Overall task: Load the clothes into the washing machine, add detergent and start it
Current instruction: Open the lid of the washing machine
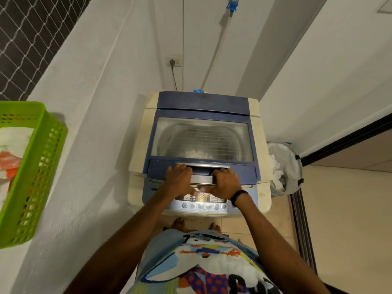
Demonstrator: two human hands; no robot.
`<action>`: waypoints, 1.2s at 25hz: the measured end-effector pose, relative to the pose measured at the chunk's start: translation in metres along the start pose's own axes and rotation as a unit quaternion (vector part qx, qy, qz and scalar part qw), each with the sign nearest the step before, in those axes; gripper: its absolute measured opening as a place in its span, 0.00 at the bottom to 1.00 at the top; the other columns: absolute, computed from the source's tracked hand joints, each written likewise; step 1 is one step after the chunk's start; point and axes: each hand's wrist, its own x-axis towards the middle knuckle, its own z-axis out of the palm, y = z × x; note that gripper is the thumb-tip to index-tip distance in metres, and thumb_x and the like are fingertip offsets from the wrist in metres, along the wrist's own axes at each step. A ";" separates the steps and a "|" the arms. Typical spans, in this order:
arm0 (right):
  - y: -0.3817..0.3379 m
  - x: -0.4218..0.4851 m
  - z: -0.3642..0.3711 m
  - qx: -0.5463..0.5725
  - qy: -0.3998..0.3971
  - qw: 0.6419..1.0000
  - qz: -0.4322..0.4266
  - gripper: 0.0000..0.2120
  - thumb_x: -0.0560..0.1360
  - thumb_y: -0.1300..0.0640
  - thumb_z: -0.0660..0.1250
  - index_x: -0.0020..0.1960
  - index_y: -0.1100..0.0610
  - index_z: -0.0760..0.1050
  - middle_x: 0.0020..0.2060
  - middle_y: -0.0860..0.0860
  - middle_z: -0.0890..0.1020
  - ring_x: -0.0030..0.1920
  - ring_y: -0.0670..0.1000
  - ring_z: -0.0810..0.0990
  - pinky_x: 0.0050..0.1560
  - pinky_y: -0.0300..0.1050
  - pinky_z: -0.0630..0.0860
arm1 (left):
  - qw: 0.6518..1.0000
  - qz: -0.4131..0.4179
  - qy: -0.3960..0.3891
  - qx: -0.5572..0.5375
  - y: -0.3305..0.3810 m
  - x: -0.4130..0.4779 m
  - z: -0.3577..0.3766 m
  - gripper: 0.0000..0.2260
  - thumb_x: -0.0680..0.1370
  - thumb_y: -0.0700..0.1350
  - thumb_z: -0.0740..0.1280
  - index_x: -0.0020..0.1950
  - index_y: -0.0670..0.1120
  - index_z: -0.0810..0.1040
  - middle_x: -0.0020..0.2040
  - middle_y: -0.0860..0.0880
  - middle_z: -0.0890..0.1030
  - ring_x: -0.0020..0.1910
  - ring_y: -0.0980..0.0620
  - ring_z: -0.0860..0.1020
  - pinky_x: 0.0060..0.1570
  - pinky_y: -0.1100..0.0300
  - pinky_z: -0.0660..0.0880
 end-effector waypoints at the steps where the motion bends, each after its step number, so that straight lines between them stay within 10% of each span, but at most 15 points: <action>1: 0.000 -0.004 -0.012 -0.003 0.014 1.000 -0.018 0.31 0.66 0.30 0.68 0.58 0.52 0.75 0.54 0.53 0.80 0.60 0.57 0.72 0.56 0.53 0.69 | 1.000 0.010 0.026 0.014 0.002 -0.004 -0.012 0.30 0.65 0.63 0.75 0.59 0.47 0.73 0.62 0.47 0.75 0.65 0.45 0.70 0.65 0.46 0.64; 7: 0.001 0.003 -0.125 0.005 0.196 0.977 -0.081 0.20 0.63 0.43 0.76 0.53 0.45 0.77 0.45 0.46 0.82 0.52 0.55 0.79 0.54 0.50 0.70 | 0.985 0.041 0.169 -0.017 0.012 -0.013 -0.133 0.24 0.65 0.67 0.72 0.51 0.53 0.73 0.47 0.52 0.76 0.52 0.50 0.71 0.54 0.52 0.62; 14: 0.000 0.077 -0.225 0.020 0.439 0.897 -0.037 0.18 0.76 0.38 0.60 0.60 0.44 0.77 0.51 0.50 0.81 0.58 0.54 0.76 0.69 0.61 0.60 | 0.862 -0.010 0.507 0.013 0.006 0.047 -0.204 0.32 0.71 0.70 0.63 0.70 0.53 0.71 0.67 0.47 0.73 0.66 0.45 0.70 0.68 0.46 0.63; 30: 0.012 0.218 -0.304 0.031 0.387 0.921 -0.021 0.22 0.81 0.41 0.45 0.63 0.46 0.73 0.59 0.55 0.76 0.66 0.56 0.68 0.73 0.59 0.52 | 0.908 -0.009 0.418 0.009 -0.019 0.183 -0.300 0.30 0.77 0.67 0.54 0.75 0.53 0.61 0.73 0.44 0.67 0.74 0.42 0.61 0.76 0.43 0.52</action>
